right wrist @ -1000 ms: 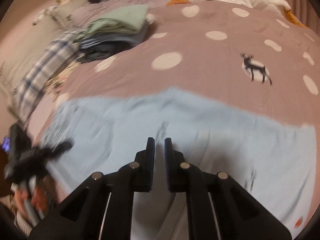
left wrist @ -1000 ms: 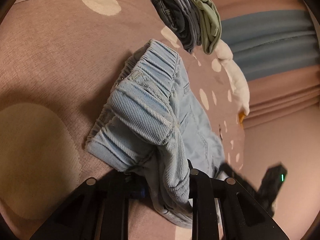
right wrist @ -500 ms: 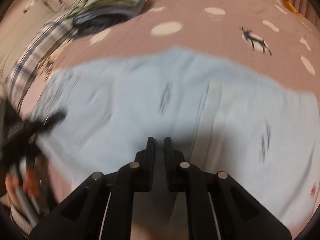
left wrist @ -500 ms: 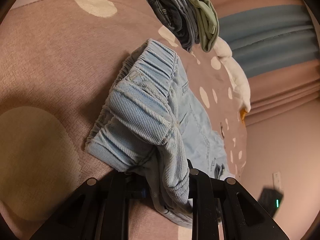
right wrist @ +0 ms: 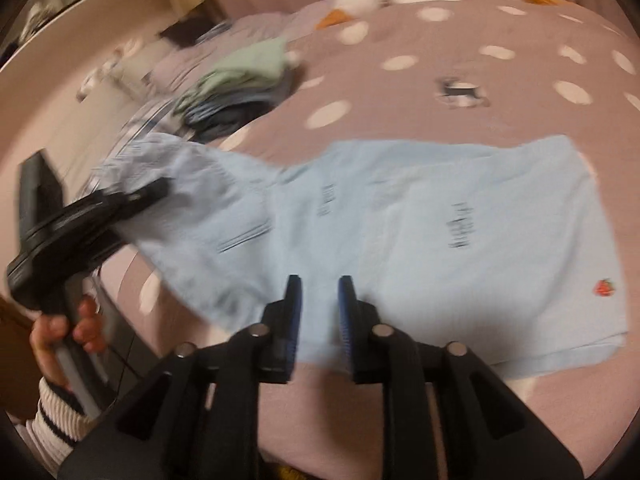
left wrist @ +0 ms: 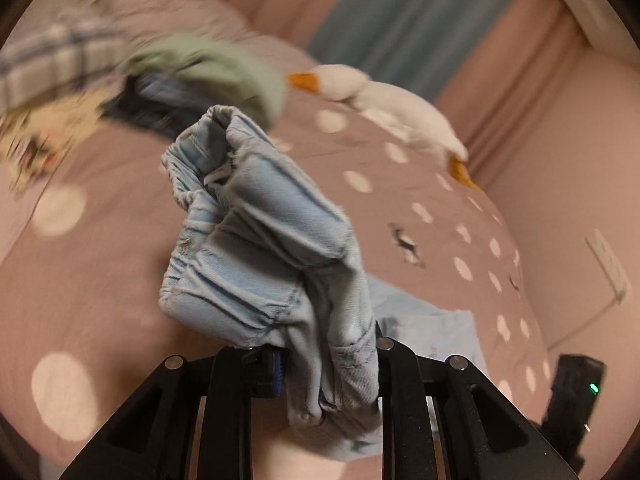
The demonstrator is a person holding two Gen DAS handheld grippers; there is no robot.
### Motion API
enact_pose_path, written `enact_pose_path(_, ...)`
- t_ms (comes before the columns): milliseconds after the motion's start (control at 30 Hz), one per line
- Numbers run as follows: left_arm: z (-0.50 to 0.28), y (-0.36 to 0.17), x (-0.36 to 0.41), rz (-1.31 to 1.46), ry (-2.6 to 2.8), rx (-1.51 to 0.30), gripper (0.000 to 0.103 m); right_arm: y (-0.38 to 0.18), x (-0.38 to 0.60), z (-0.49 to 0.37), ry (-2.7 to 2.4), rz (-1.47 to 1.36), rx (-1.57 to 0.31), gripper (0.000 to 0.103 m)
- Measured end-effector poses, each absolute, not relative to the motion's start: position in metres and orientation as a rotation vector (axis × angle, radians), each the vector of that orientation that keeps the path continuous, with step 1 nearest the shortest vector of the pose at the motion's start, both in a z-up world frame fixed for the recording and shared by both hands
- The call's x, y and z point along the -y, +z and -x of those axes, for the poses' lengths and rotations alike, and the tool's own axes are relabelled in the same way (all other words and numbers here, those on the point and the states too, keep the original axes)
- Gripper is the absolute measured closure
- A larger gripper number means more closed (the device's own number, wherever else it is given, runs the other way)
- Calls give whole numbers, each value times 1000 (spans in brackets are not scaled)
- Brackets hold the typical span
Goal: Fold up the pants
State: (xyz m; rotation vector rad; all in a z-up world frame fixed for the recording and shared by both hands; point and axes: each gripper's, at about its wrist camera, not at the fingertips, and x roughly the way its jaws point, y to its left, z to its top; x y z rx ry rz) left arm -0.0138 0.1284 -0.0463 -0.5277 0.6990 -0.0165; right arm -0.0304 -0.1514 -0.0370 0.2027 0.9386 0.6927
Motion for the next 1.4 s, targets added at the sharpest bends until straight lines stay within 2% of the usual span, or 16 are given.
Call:
enact_pose_path(100,-1,-35,-96,446,-65,-702,82,-53,179,16,642,-330,-980,80)
enact_pose_path(167,-13,-33,-72,397,-109,-726,82,-64,195,8,621,-442,-1003,74)
enact_pose_path(233,-22,-38,-49,349,-156,-759,82,-77,213,0,600,-599,-1024,59)
enact_pose_path(367,-42,-61,1,255,-218,-852,81,-97,240,-9,604,-900,-1023,58)
enact_pose_path(433,-52,-82,25,188,-224,-921,78,-107,250,-11,637,-1081,-999,48)
enact_pose_path(600,-56,-106,60,7,-219,-979,62,-113,251,-13,671,-1238,-995,33)
enact_pose_path(633,-54,-106,64,-33,-226,-974,51,-111,249,-14,675,-1232,-996,30)
enact_pose_path(667,-52,-105,66,-37,-254,-978,32,-110,248,-15,680,-1217,-1003,28)
enact_pose_path(733,-46,-102,64,-4,-306,-972,21,-104,239,-16,672,-1170,-1027,28)
enact_pose_path(867,-34,-89,54,20,-303,-946,21,-97,240,-19,674,-1078,-1065,28)
enact_pose_path(967,-17,-79,32,100,-315,-927,21,-95,228,-26,683,-957,-1103,37)
enact_pose_path(1033,-9,-74,13,153,-290,-919,21,-94,223,-27,687,-886,-1107,57)
enact_pose_path(1067,-4,-73,0,184,-266,-917,21,-94,222,-28,682,-861,-1099,59)
enact_pose_path(1133,5,-74,-30,255,-196,-924,21,-92,221,-26,675,-811,-1071,72)
enact_pose_path(1233,11,-80,-57,324,-127,-940,21,-87,228,-22,679,-772,-1042,77)
enact_pose_path(1400,20,-91,-82,389,-64,-975,21,-56,268,-24,648,-785,-902,78)
